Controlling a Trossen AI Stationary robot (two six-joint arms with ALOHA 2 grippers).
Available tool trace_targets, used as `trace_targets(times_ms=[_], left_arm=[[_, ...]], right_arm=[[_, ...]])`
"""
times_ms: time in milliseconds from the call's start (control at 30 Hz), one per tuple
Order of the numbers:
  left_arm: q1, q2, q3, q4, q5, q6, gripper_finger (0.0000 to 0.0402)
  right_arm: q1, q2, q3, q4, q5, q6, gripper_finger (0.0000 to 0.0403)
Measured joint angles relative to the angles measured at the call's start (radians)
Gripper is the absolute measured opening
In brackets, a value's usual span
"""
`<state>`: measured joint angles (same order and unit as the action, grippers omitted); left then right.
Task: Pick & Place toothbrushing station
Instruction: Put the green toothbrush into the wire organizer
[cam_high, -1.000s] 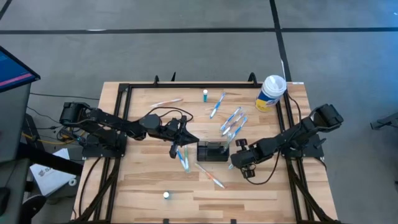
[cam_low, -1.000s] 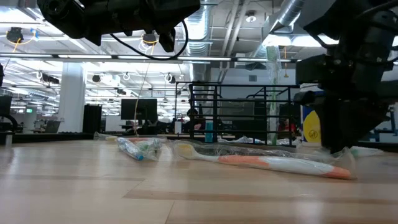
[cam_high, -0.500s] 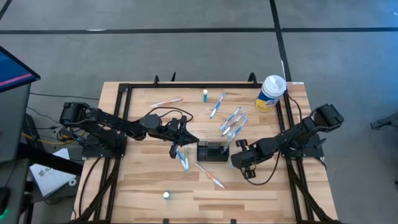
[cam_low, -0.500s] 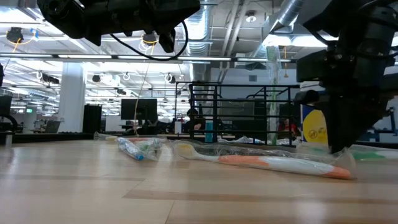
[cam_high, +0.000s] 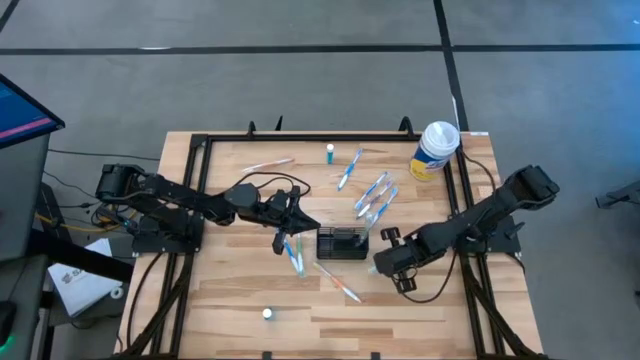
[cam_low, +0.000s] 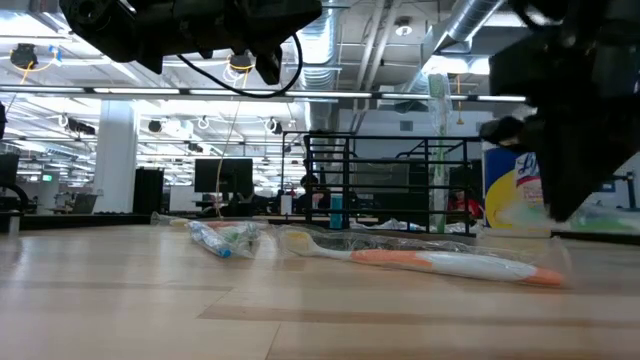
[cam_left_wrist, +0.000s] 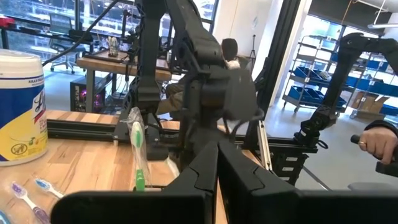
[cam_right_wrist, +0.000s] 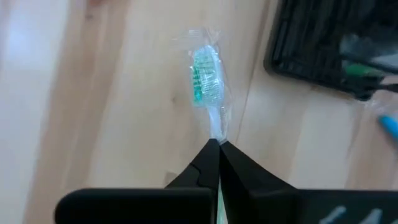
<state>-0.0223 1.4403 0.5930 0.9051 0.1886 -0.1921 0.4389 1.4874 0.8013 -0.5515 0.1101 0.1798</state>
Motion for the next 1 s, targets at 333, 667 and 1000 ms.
trace_targets(times_ms=[333,667,1000], left_arm=[[0.0,0.0,0.0,0.0,0.0,0.0,0.0003],[0.0,0.0,0.0,0.0,0.0,0.0,0.0003],[0.0,0.0,0.0,0.0,0.0,0.0,0.0003]], right_arm=[[0.034,-0.204,0.0,0.009,0.075,0.004,0.0],[0.078,-0.342,0.0,0.024,0.206,0.004,0.0],[0.085,-0.391,0.0,0.159,0.368,-0.03,0.0]])
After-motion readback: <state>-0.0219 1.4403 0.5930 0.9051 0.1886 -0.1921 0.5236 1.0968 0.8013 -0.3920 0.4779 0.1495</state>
